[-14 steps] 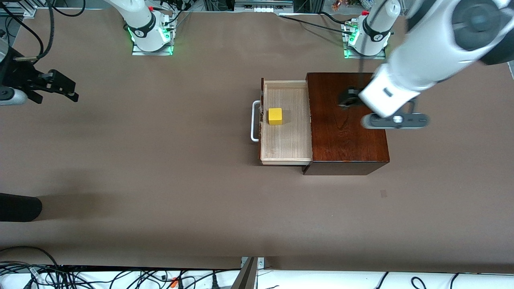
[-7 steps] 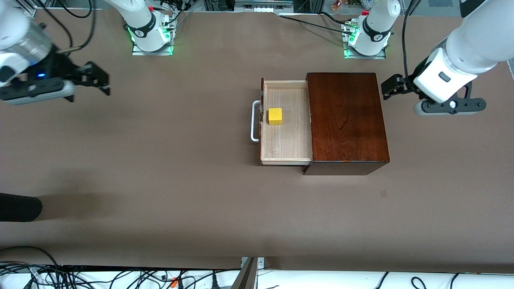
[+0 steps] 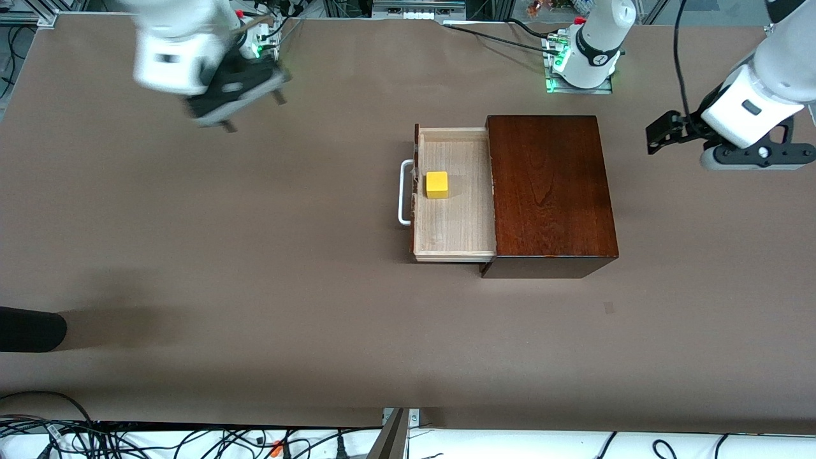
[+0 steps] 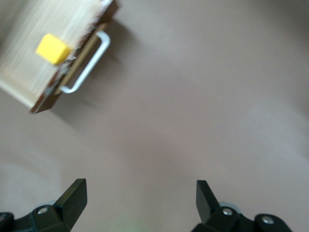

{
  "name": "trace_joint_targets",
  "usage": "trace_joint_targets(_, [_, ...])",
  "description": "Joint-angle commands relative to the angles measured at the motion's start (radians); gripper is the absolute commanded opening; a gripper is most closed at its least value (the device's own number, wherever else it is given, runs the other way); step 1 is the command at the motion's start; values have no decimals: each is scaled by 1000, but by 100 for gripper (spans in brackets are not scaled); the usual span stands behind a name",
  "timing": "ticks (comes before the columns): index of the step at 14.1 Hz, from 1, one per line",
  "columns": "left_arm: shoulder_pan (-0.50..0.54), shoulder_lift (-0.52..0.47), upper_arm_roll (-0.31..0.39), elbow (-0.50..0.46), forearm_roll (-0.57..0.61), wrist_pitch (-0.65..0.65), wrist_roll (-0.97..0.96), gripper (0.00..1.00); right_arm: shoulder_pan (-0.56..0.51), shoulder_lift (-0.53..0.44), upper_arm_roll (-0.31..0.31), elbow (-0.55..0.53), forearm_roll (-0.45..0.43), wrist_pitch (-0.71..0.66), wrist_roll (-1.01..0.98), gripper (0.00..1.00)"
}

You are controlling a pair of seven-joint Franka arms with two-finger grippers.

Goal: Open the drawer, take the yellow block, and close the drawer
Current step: 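Move the right gripper over the yellow cube in the drawer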

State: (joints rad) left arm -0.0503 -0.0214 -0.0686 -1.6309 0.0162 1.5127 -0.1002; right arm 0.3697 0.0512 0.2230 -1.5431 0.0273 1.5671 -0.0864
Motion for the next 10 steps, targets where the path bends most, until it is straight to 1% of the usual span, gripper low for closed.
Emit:
trace_joint_targets(1, [-17,-32,23,-11,-25,20,42,100,93,94,18,40,-1,78,-71,100])
trace_joint_targets(3, [-17,-28,21,6,-25,20,34,100,171,183,18,75,-9,172,-146,100])
trace_joint_targets(6, [-13,-25,21,11,-25,18,31,100,250,315,16,119,-23,279,-245,100])
trace_joint_targets(9, [-9,-15,21,13,-25,18,34,100,307,412,16,141,-116,382,-259,100])
trace_joint_targets(10, [-6,-15,21,16,-24,18,36,100,319,446,18,152,-144,422,-292,100])
